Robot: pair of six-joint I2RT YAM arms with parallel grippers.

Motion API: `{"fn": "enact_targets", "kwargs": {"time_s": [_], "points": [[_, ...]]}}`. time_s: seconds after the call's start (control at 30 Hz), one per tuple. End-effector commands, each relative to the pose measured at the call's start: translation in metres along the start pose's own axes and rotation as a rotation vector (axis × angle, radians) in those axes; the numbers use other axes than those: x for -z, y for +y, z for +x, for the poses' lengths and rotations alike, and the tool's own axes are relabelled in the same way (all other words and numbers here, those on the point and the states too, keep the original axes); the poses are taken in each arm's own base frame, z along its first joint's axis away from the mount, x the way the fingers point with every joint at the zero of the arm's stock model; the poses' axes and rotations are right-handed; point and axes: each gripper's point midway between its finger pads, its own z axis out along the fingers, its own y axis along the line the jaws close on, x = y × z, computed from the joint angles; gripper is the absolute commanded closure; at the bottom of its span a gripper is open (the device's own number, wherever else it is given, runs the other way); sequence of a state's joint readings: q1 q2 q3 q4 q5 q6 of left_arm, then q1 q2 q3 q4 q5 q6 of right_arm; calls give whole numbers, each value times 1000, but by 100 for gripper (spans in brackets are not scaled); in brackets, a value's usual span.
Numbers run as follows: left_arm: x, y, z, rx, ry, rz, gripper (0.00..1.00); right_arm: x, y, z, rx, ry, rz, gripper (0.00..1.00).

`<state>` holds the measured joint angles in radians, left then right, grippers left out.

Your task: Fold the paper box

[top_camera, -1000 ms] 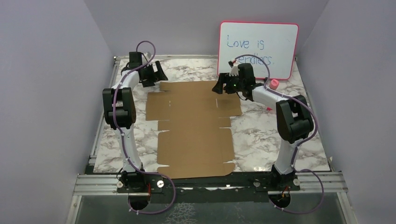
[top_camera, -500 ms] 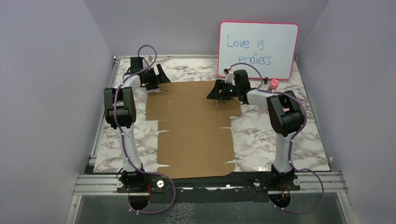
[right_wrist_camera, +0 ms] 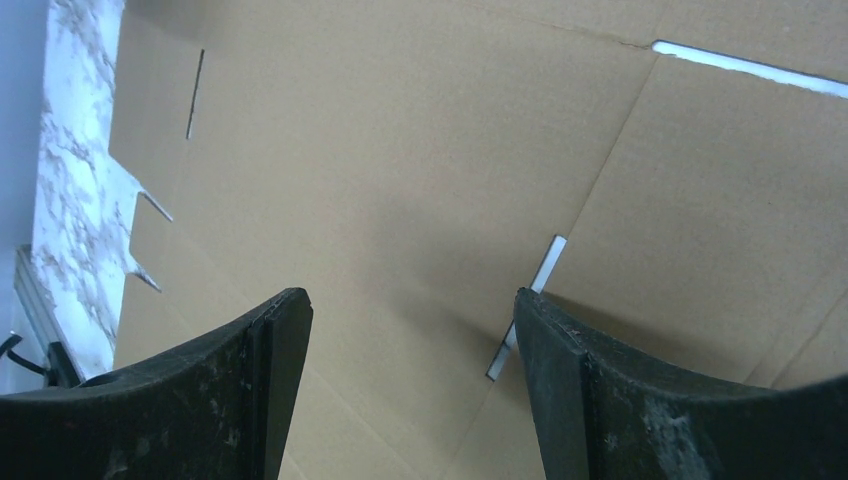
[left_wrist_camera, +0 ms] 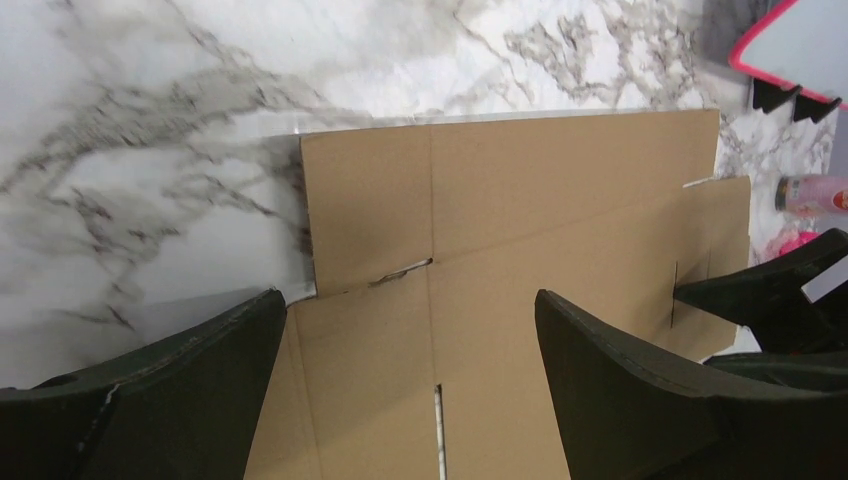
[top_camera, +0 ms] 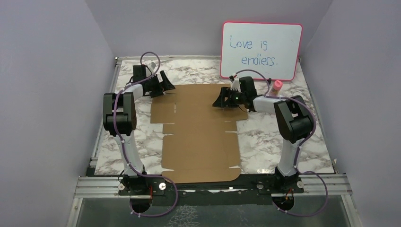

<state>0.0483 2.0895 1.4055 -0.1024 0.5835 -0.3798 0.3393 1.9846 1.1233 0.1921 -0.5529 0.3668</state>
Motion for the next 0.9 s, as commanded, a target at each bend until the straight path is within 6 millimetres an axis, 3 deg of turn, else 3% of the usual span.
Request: {"fn": "enact_targets", "kwargs": {"time_s": [0.0, 0.2, 0.4, 0.5, 0.7, 0.87], "points": [[7, -11, 42, 58, 78, 0, 4, 18, -19, 36, -24, 78, 120, 20], [18, -15, 70, 89, 92, 1, 4, 30, -14, 35, 0, 78, 133, 20], [27, -18, 39, 39, 13, -57, 4, 37, -2, -4, 50, -5, 146, 20], [26, -19, 29, 25, -9, -68, 4, 38, -6, -28, 94, -49, 188, 20], [11, -10, 23, 25, -3, -80, 5, 36, -17, -64, 147, -132, 241, 19], [2, -8, 19, 22, -6, -63, 10, 22, -12, -74, 171, -149, 177, 19]]}}
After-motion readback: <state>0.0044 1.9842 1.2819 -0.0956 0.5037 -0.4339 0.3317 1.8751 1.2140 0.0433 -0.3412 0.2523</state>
